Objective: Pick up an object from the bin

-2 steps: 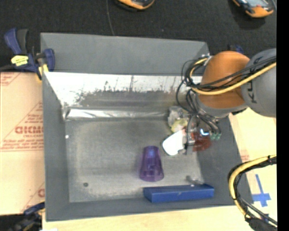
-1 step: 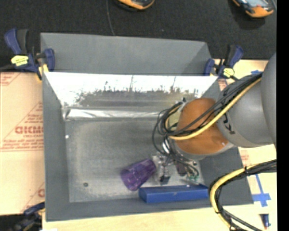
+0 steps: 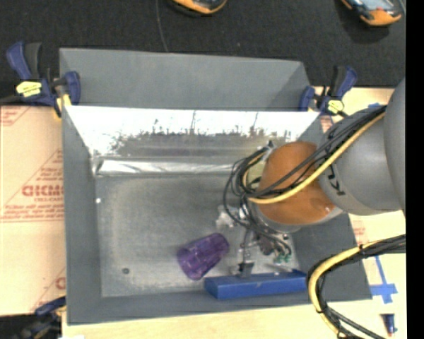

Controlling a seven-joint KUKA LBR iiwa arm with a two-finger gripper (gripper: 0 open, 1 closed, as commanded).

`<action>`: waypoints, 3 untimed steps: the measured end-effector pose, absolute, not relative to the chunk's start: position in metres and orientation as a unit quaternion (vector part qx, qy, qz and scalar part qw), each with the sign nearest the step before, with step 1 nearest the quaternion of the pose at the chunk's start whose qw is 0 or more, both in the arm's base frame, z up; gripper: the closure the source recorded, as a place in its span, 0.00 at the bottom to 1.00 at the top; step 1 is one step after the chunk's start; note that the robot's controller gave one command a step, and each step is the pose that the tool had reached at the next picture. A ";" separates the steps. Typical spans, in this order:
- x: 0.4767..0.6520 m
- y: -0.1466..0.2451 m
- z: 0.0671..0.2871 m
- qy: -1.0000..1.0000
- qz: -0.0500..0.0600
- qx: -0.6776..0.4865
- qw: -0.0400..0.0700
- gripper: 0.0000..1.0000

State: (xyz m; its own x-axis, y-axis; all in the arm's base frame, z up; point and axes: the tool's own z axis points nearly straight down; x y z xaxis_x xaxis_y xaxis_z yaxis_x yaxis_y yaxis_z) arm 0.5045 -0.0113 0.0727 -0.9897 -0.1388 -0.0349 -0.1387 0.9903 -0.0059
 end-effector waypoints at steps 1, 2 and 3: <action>0.504 -0.011 0.073 0.997 -0.002 -0.070 0.017 0.00; 0.499 0.056 0.085 0.993 -0.003 -0.117 0.021 0.00; 0.488 0.101 0.145 1.000 -0.002 -0.005 0.019 1.00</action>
Offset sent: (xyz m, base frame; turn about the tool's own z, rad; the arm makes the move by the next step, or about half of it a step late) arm -0.0102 0.0875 0.0148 -0.1241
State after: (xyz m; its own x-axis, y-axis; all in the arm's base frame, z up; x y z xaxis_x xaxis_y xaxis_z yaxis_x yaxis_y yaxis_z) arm 0.4876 0.1011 0.1450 -0.9992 -0.0108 -0.0385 -0.0107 0.9999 -0.0039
